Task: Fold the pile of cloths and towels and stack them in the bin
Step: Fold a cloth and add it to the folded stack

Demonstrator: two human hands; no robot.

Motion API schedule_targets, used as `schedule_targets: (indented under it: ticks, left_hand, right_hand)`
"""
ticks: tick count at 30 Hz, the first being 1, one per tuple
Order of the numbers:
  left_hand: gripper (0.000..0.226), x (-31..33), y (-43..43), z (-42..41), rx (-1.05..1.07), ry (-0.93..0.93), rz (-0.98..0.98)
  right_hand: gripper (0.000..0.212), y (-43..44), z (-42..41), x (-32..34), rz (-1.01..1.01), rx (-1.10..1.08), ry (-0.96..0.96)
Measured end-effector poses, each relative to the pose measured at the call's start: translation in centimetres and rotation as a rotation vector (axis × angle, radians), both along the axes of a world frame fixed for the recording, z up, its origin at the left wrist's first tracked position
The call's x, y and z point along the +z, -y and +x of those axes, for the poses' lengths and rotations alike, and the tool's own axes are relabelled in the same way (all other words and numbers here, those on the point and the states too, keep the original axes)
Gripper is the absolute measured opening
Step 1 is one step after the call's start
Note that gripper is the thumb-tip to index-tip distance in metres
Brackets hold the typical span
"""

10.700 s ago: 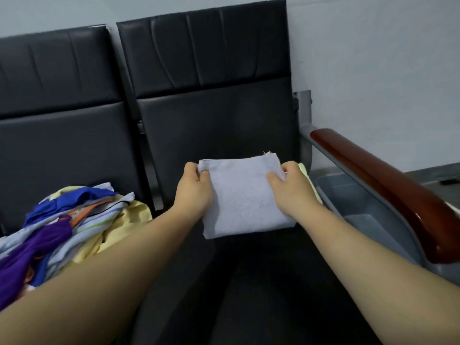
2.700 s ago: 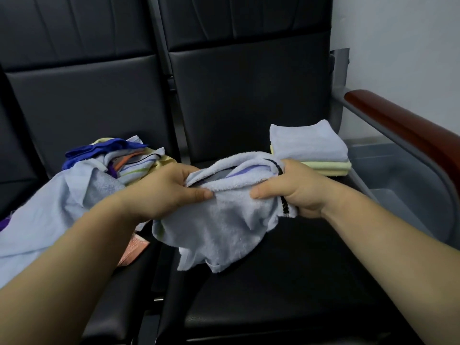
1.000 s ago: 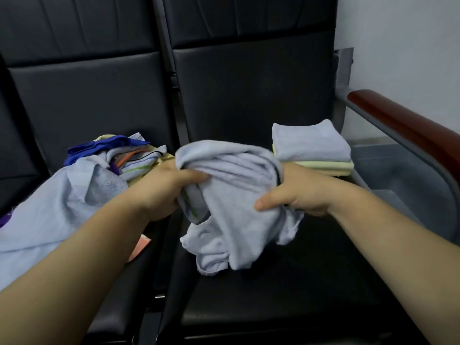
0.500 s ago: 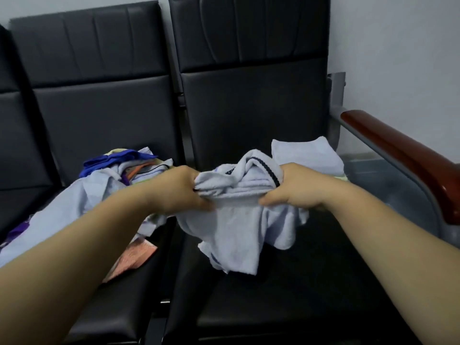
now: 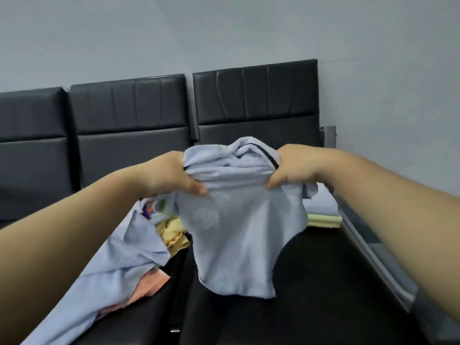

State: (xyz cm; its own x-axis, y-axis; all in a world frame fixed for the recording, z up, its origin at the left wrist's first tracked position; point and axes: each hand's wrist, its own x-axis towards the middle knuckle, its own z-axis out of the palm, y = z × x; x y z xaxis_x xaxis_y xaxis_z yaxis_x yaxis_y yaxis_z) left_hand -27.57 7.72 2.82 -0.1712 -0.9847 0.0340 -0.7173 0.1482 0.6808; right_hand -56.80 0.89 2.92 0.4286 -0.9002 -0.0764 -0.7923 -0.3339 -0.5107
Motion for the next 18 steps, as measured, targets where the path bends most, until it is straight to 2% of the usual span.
schedule_targets:
  ticks: [2,3,6,8,10,12,14,16,18]
  left_hand:
    - [0.027,0.3,0.2,-0.1,0.114,0.357,-0.063]
    - [0.026,0.4,0.4,-0.2,0.159,0.442,-0.102]
    - [0.023,0.7,1.1,-0.2,0.216,0.441,-0.196]
    - [0.023,0.8,1.7,0.4,0.228,0.452,-0.219]
    - [0.023,0.7,2.4,1.0,0.226,0.508,-0.224]
    - [0.021,0.4,3.1,1.7,0.226,0.573,-0.226]
    - [0.020,0.1,4.0,2.4,0.237,0.657,-0.237]
    - [0.018,-0.5,4.9,2.9,0.265,0.711,-0.261]
    - [0.014,-1.1,5.8,3.3,0.311,0.716,-0.299]
  right_hand:
    - [0.024,0.3,0.0,0.1,-0.036,-0.027,0.005]
    - [0.022,0.5,0.0,-0.1,-0.034,-0.033,0.046]
    - [0.010,0.9,0.5,-1.2,0.155,-0.007,0.372]
    - [0.013,1.1,1.0,-2.1,0.281,-0.013,0.597]
    - [0.020,1.6,1.4,-2.7,0.307,-0.008,0.660]
    - [0.024,2.0,1.8,-2.7,0.325,0.041,0.591]
    - [0.025,2.5,2.3,-2.6,0.261,0.085,0.396]
    - [0.021,3.5,3.1,-2.8,0.065,0.073,0.121]
    - [0.016,4.8,4.2,-3.1,-0.175,0.015,-0.050]
